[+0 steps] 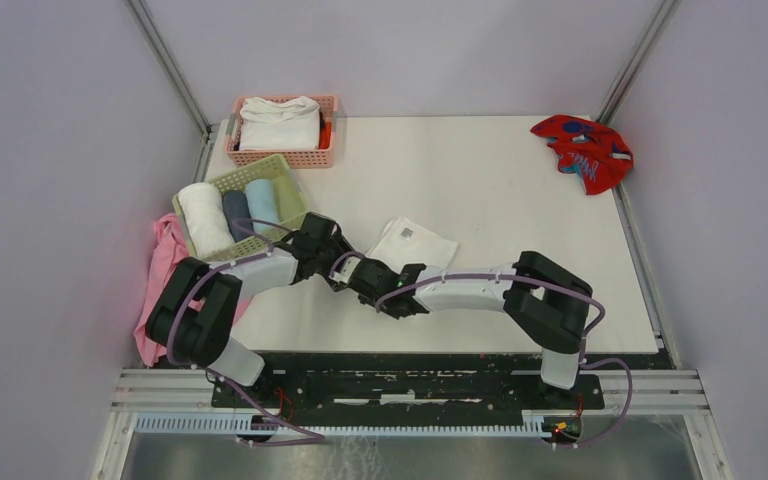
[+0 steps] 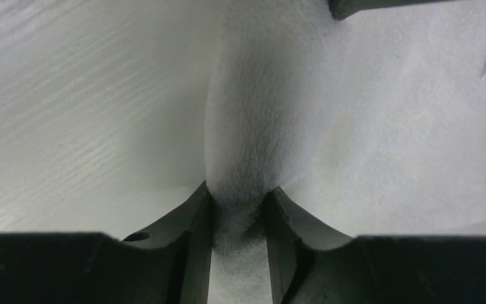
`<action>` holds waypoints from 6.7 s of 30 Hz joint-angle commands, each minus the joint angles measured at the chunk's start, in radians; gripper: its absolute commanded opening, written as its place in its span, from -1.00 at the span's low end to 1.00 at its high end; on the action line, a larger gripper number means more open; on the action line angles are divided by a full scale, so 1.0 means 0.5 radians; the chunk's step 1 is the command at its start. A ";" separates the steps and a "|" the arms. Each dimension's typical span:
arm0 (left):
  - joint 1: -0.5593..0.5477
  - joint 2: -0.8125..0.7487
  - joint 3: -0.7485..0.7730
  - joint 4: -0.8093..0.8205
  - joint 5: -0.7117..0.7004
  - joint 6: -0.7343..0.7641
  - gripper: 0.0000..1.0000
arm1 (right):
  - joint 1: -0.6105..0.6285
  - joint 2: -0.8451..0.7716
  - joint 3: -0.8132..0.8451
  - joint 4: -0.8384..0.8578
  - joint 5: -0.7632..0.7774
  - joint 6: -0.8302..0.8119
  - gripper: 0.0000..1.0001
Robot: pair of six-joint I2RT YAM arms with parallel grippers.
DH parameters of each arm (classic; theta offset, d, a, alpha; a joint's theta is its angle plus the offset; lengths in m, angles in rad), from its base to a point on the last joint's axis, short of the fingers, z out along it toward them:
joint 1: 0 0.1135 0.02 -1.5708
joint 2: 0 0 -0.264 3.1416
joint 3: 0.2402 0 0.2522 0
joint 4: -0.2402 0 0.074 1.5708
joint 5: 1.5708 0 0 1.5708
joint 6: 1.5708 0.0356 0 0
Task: Roll the towels
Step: Roll the towel at the center of the board.
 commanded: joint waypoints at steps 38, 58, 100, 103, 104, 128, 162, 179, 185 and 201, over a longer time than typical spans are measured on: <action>-0.071 -0.160 -0.159 0.059 -0.107 -0.004 0.38 | -1.183 0.576 -0.227 0.521 -2.736 0.762 -0.25; -0.066 -0.025 -0.163 -0.201 -0.286 -0.056 0.15 | -0.394 -0.657 -0.205 0.018 -0.453 0.152 0.19; 0.044 -1.028 -0.219 -0.640 -0.521 -0.007 0.56 | -0.732 0.497 0.430 -0.527 -2.230 0.214 -0.75; 0.041 -1.041 -0.278 -0.499 -0.402 -0.026 0.56 | -0.804 0.622 0.487 -0.506 -2.496 0.294 -0.73; 0.040 -1.024 -0.287 -0.446 -0.367 -0.033 0.56 | -0.821 0.654 0.495 -0.489 -2.547 0.333 -0.73; 0.033 -0.304 -0.419 -0.186 -0.349 0.038 0.23 | -0.968 0.541 0.375 -0.266 -2.142 0.659 -0.36; 0.035 0.242 0.140 -0.377 -0.341 0.463 0.26 | 0.078 0.054 0.008 0.056 0.214 -0.111 0.11; 0.251 -0.704 -0.052 -0.152 -0.360 0.314 0.69 | -0.531 -0.065 -0.161 0.147 -1.456 0.165 -0.47; 0.257 -0.827 -0.229 0.022 -0.131 0.194 0.73 | -0.760 0.093 -0.141 0.304 -2.206 0.334 -0.46; 0.107 -0.251 -0.330 0.625 0.088 -0.063 0.68 | -1.048 0.438 -0.209 0.573 -2.611 0.698 -0.32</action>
